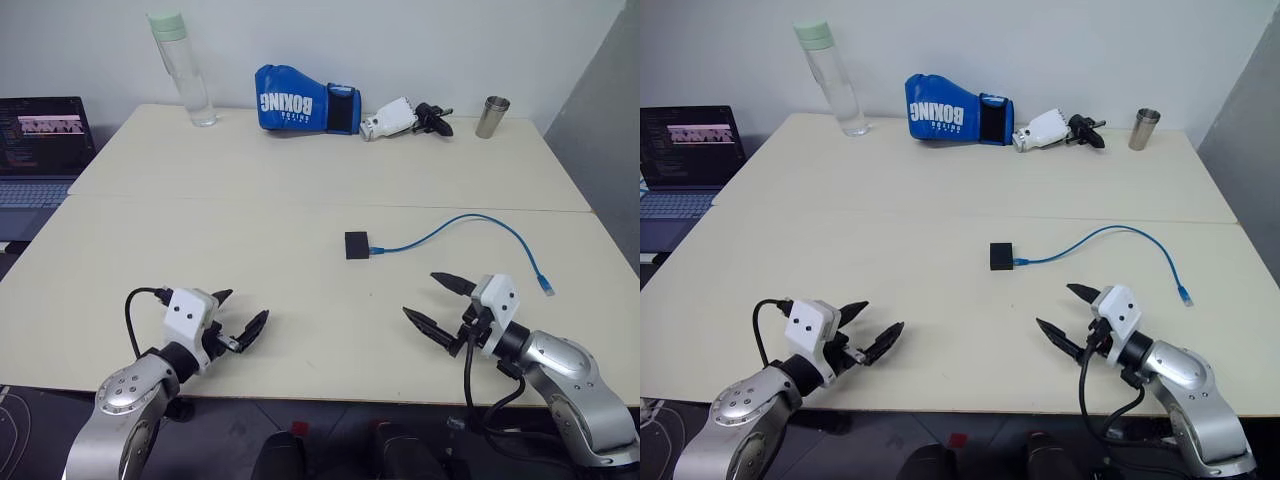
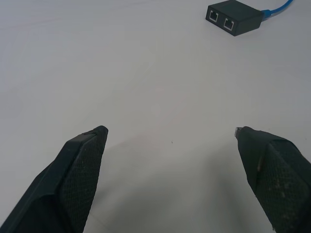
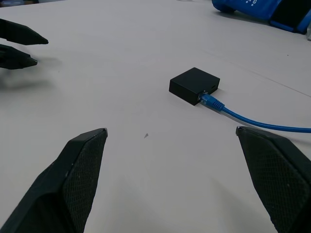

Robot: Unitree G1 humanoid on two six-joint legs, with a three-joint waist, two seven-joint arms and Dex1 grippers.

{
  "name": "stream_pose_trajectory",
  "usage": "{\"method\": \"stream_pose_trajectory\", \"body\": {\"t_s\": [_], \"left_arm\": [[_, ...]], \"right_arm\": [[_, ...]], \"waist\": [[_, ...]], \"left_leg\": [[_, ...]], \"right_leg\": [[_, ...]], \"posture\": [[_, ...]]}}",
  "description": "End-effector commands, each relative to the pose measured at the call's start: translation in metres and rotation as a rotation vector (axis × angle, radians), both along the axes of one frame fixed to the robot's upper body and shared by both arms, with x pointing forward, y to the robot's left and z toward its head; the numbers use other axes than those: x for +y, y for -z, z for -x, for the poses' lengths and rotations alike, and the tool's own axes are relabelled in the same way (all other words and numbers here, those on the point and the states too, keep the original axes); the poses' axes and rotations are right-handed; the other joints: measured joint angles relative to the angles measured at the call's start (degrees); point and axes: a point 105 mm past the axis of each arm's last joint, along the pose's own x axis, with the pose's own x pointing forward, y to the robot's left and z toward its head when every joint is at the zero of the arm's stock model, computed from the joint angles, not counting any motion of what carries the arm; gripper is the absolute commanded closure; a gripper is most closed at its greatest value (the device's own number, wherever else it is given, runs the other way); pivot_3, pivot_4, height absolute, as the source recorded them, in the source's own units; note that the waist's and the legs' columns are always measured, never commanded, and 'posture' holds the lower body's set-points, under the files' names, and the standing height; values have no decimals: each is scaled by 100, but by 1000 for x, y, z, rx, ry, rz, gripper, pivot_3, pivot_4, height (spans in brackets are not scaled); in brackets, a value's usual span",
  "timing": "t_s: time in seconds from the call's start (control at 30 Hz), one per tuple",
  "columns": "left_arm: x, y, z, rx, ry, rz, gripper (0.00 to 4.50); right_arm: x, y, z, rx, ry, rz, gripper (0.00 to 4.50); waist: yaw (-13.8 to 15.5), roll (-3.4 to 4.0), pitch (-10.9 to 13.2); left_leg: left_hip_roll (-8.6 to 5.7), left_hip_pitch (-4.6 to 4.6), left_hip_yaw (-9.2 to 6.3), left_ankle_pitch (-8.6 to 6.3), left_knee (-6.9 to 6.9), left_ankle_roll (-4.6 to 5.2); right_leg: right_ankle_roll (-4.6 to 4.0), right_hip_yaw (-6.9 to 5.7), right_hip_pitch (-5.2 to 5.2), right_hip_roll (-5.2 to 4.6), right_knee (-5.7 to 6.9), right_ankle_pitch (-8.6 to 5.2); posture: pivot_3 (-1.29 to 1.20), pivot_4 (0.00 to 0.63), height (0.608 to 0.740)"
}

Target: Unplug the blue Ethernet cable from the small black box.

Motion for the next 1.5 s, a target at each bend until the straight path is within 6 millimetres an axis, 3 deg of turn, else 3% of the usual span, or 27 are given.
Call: {"method": "stream_pose_trajectory", "body": {"t_s": [0.03,0.6,0.97,1.17,1.3,1.5], "left_arm": [[-1,-15,-3,-79,9,-8,24],[-8,-18,-11,-38,20,-38,24],[-26,-42,-23,-125,131,-42,24],[-36,-55,-22,-134,287,-61,24],[-29,-49,-23,-100,353,-139,24],[-36,-56,-21,-70,443,-76,24]], "right_arm": [[-5,-11,0,-48,18,-13,0],[-5,-12,1,-46,17,-12,0],[-4,-17,0,-64,14,-10,0],[-2,-24,2,-83,2,11,0],[-6,-34,-2,-78,-45,43,0],[-9,-36,-28,-46,-88,162,0]], "waist": [[1,0,0],[1,0,0],[3,0,0],[-2,0,0],[-5,3,2],[-2,2,1]], "left_leg": [[0,0,0,0,0,0],[0,0,-1,0,0,0],[-1,-1,-1,0,0,-1],[-1,-1,1,1,0,-1],[-2,-1,2,1,0,-1],[-3,-2,5,1,5,0]], "right_leg": [[0,0,0,0,0,0],[0,0,0,0,0,0],[0,-1,1,0,1,0],[0,-1,0,0,1,0],[0,-1,-1,0,1,0],[0,-3,-1,0,1,0]], "posture": [[0,150,740],[0,150,740],[0,150,740],[0,150,740],[0,150,740],[0,150,740]]}}
